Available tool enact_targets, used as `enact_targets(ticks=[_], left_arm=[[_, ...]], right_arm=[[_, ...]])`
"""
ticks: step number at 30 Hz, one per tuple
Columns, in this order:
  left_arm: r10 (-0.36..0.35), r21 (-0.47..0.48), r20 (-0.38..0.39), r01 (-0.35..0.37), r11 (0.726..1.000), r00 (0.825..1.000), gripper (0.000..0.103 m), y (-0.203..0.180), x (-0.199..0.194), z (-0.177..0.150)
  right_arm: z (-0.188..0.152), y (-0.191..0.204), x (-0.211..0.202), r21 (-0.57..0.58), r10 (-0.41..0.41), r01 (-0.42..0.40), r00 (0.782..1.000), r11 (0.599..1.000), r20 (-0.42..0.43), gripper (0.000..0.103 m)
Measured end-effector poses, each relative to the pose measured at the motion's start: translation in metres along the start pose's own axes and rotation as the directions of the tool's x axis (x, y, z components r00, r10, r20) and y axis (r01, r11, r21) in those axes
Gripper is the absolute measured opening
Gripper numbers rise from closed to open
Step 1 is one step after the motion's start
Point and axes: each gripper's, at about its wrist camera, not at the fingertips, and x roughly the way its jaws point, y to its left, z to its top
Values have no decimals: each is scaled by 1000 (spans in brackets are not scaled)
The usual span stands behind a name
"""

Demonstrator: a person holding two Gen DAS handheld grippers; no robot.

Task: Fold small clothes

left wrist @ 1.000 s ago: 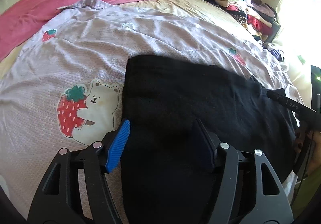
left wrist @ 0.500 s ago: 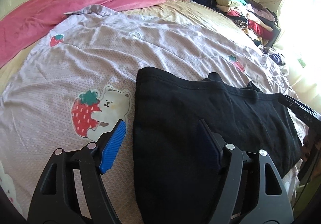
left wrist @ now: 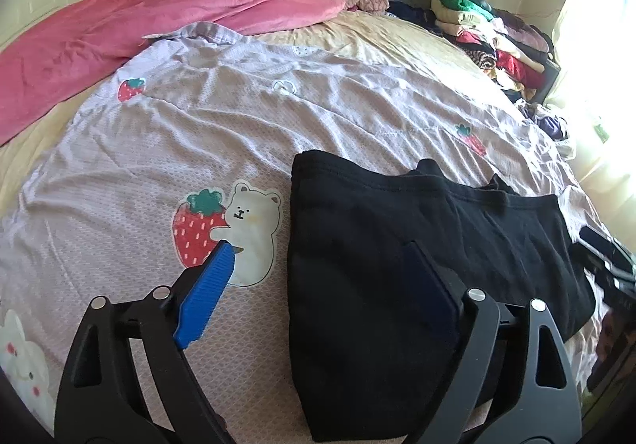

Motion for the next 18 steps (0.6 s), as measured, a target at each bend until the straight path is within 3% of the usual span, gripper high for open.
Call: enact_targets(ticks=[8, 18], left_arm=[[15, -1, 17, -15, 1000, 1000, 93, 6, -15, -1], [58, 0, 49, -58, 998, 997, 93, 18, -33, -6]], right_arm=[[-11, 20, -19, -36, 15, -14, 1000, 999, 21, 91], [-16, 52, -37, -89, 52, -48, 998, 995, 38, 95]])
